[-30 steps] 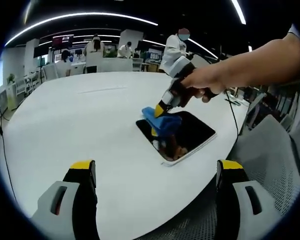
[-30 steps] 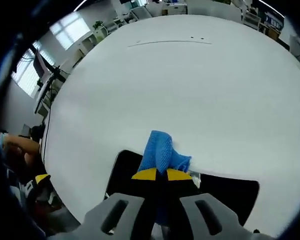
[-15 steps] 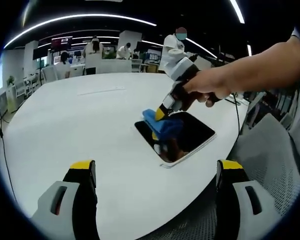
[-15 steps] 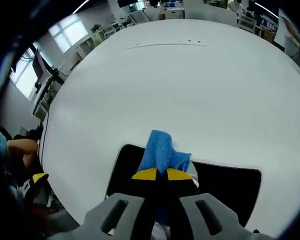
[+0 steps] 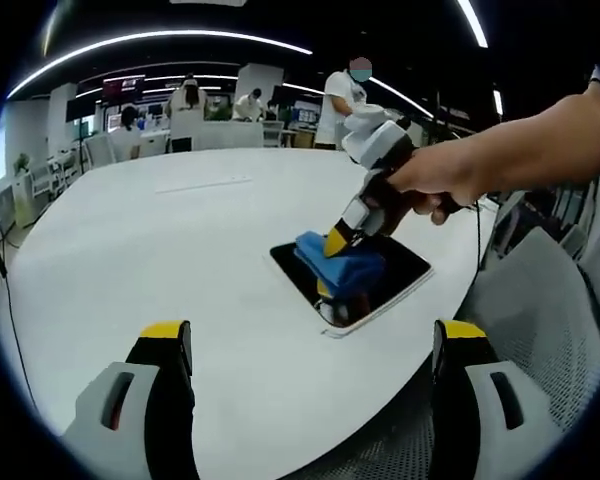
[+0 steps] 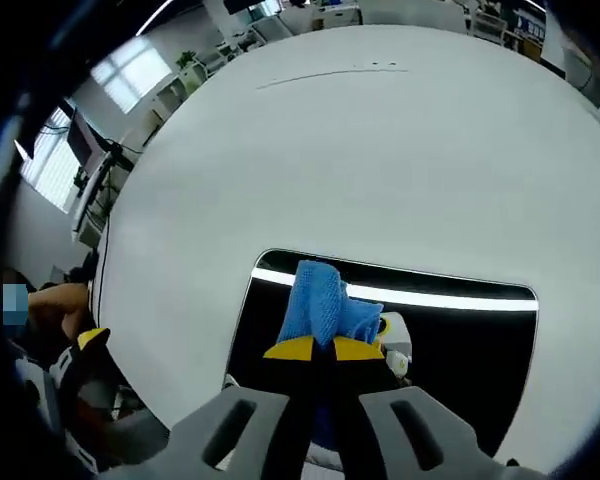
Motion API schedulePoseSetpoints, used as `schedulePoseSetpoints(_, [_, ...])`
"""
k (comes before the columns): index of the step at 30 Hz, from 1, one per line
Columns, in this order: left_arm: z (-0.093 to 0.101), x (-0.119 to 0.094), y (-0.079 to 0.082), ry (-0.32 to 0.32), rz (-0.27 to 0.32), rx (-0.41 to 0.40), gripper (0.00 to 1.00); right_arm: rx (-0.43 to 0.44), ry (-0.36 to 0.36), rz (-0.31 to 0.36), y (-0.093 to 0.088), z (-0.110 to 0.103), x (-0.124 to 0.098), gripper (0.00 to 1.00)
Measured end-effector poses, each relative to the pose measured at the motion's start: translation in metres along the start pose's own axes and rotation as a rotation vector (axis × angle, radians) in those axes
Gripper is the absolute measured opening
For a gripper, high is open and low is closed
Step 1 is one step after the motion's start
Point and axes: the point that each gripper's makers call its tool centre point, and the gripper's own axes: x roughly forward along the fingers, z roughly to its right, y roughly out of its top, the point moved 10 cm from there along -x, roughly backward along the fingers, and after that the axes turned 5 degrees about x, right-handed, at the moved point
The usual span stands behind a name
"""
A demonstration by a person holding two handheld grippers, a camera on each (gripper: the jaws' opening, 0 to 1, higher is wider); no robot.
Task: Wipe the mirror surface with the cleaning cloth until all visible marks leave the cleaned area.
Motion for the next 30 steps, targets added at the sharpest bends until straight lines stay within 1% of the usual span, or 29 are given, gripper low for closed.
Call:
schedulePoseSetpoints(2, [0.001, 0.0, -0.001, -0.015, -0.01, -0.008, 0.99, -0.008, -0.008, 0.009, -0.004, -0.002, -0.001, 0.0])
schedulePoseSetpoints(6, [0.001, 0.001, -0.002, -0.019, -0.02, -0.014, 0.99, -0.008, -0.008, 0.012, -0.012, -0.003, -0.004, 0.0])
schedulePoseSetpoints(9, [0.001, 0.001, -0.001, -0.019, -0.014, -0.015, 0.99, 0.023, -0.005, 0.005, -0.016, -0.003, -0.005, 0.0])
schedulePoseSetpoints(12, [0.003, 0.002, -0.002, -0.033, -0.022, -0.008, 0.99, -0.023, -0.01, 0.017, -0.02, -0.004, -0.005, 0.0])
schedulePoseSetpoints(15, [0.005, 0.003, -0.002, -0.039, -0.032, 0.0, 0.99, -0.025, -0.025, 0.025, -0.025, -0.007, -0.007, 0.0])
schedulePoseSetpoints(16, [0.005, 0.003, -0.002, -0.04, -0.028, -0.001, 0.99, 0.008, -0.04, 0.037, -0.025, -0.008, -0.007, 0.0])
schedulePoseSetpoints(17, [0.004, 0.003, -0.002, -0.042, -0.029, -0.002, 0.99, -0.001, -0.03, 0.025, -0.027, -0.009, -0.008, 0.0])
schedulePoseSetpoints(21, [0.003, 0.002, -0.002, -0.037, -0.021, -0.012, 0.99, 0.01, -0.023, 0.013, -0.032, -0.012, -0.011, 0.0])
schedulePoseSetpoints(26, [0.005, 0.003, -0.002, -0.047, -0.027, -0.006, 0.99, 0.047, -0.016, -0.022, -0.036, -0.012, -0.013, 0.0])
schedulePoseSetpoints(30, [0.004, 0.003, -0.002, -0.047, -0.03, -0.006, 0.99, 0.037, -0.014, -0.016, -0.042, -0.012, -0.014, 0.0])
